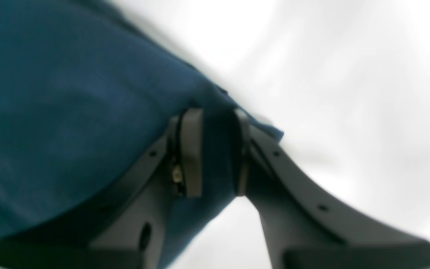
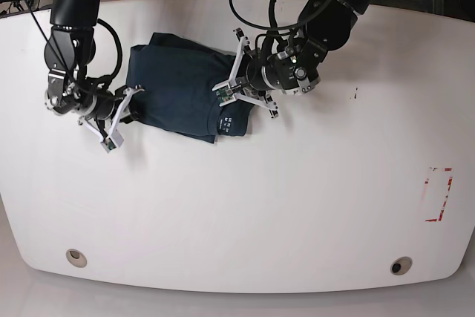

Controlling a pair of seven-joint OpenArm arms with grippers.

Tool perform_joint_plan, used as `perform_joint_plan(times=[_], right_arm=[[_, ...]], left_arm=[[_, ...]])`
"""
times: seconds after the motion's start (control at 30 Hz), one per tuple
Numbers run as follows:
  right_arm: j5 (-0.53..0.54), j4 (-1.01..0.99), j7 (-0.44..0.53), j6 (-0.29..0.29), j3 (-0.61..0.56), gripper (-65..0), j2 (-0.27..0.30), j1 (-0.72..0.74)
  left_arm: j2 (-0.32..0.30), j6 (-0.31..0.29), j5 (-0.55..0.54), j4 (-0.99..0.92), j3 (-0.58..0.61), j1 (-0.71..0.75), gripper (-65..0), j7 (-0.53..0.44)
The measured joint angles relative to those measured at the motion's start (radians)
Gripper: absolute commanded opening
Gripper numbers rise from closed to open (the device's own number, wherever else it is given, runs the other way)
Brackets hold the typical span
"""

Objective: Fold the T-shirt properly
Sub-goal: 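Rotate the folded shirt with both grippers and set it down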

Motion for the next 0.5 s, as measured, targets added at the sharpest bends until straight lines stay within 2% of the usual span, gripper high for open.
perform_joint_plan(times=[0.27, 0.37, 0.5], right_arm=[[-0.006, 0.16, -0.022, 0.0, 0.0, -53.3, -0.01, -0.125], [-0.008, 0.194, -0.029, 0.0, -0.001, -53.3, -0.032, -0.153], [-0.005, 0.254, -0.071, 0.0, -0.005, -53.3, -0.079, -0.19]], left_arm=[[-0.026, -0.011, -0.026, -0.135, 0.01, -0.132, -57.9, -0.026], [-0.04, -0.079, -0.017, -0.154, 0.003, -0.172, -58.1, -0.013], [-0.08, -0.099, -0.011, -0.152, -0.018, -0.211, -58.1, -0.005]])
